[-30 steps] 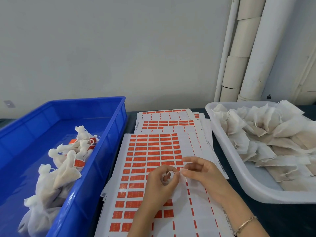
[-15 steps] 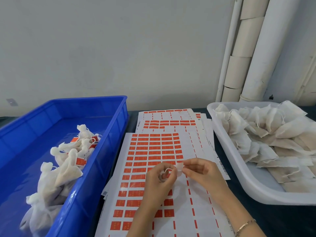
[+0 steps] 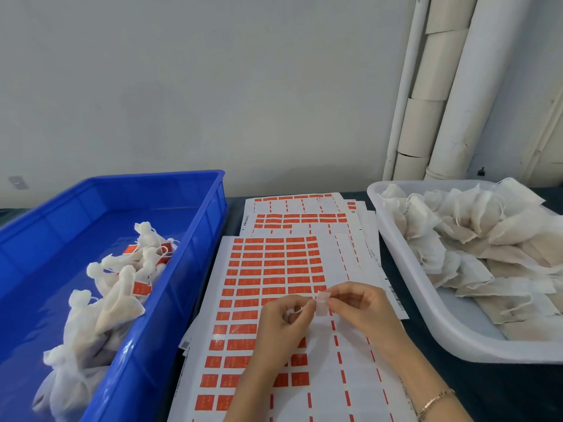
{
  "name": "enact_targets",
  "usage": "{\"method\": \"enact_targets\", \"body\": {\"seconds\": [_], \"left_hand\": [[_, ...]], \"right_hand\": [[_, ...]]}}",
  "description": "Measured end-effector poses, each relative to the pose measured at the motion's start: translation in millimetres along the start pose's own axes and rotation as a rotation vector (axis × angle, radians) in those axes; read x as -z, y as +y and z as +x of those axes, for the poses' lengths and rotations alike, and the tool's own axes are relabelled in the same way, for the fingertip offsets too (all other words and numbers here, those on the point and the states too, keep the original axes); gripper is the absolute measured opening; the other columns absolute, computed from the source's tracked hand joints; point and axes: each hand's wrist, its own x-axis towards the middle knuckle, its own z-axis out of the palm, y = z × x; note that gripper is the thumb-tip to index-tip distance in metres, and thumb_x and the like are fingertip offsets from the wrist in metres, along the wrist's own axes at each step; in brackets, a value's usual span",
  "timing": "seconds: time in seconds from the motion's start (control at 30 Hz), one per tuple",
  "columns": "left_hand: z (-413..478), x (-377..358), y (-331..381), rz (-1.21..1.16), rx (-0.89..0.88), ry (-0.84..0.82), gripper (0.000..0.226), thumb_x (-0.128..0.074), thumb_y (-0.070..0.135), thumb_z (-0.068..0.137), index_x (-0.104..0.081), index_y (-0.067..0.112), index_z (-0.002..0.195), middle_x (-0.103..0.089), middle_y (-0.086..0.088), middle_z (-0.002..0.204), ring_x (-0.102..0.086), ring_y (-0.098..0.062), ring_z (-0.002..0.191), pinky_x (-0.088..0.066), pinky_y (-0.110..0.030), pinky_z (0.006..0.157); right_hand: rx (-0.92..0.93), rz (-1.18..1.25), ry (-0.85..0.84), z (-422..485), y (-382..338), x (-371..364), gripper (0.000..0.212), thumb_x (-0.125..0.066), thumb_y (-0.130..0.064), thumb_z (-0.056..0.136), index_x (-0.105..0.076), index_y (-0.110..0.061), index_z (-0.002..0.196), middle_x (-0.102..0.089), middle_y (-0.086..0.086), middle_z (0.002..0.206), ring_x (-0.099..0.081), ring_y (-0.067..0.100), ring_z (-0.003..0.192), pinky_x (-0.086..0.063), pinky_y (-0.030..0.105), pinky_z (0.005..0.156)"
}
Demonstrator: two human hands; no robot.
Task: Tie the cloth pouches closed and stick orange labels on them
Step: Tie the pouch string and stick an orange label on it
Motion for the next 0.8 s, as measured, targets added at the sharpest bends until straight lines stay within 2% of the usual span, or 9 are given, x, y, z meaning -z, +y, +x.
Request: {"method": "enact_targets", "body": {"seconds": [0.23, 0.37, 0.53, 0.7, 0.8], "left_hand": [[1, 1, 2, -0.058, 0.045, 0.045, 0.019, -0.063, 0.021, 0.09, -0.075, 0.027, 0.076, -0.069, 0.01, 0.068, -0.062, -0.006, 0.071, -0.047, -0.009, 0.062], [1, 1, 4, -0.073, 0.053, 0.065, 0.025, -0.063, 0.019, 0.09, -0.072, 0.03, 0.069, -0.066, 0.014, 0.061, -0.06, -0.002, 0.065, -0.046, -0.007, 0.06], [1, 2, 5, -0.071, 0.049, 0.08, 0.027, -0.063, 0.018, 0.09, -0.071, 0.029, 0.066, -0.066, 0.012, 0.061, -0.061, -0.003, 0.065, -0.047, -0.007, 0.061], [1, 2, 5, -0.063, 0.041, 0.076, 0.026, -0.062, 0.02, 0.09, -0.071, 0.028, 0.067, -0.066, 0.013, 0.061, -0.061, -0.003, 0.065, -0.047, -0.008, 0.06], [1, 2, 5, -0.053, 0.042, 0.08, 0.025, -0.062, 0.021, 0.09, -0.071, 0.028, 0.068, -0.066, 0.015, 0.061, -0.061, -0.002, 0.066, -0.047, -0.008, 0.061]], "right_hand": [[0.178, -0.116, 0.025, -4, -3, -1, 0.018, -0.076, -0.02, 0.077, -0.071, -0.037, 0.084, -0.07, -0.027, 0.088, -0.064, 0.0, 0.089, -0.049, 0.008, 0.072], [0.264, -0.163, 0.04, -7, -7, -3, 0.015, -0.071, -0.034, 0.072, -0.07, -0.042, 0.085, -0.07, -0.022, 0.089, -0.063, -0.002, 0.091, -0.049, 0.008, 0.076], [0.345, -0.196, 0.035, -10, -7, -4, 0.017, -0.069, -0.033, 0.073, -0.07, -0.042, 0.088, -0.068, -0.023, 0.094, -0.063, -0.004, 0.095, -0.047, 0.005, 0.082], [0.397, -0.273, 0.033, -10, -5, -4, 0.019, -0.068, -0.031, 0.074, -0.069, -0.04, 0.091, -0.064, -0.026, 0.096, -0.06, -0.007, 0.098, -0.042, 0.0, 0.082], [0.422, -0.319, 0.024, -10, -4, -4, 0.02, -0.068, -0.03, 0.074, -0.071, -0.035, 0.093, -0.064, -0.024, 0.098, -0.064, -0.003, 0.091, -0.043, 0.001, 0.084]]}}
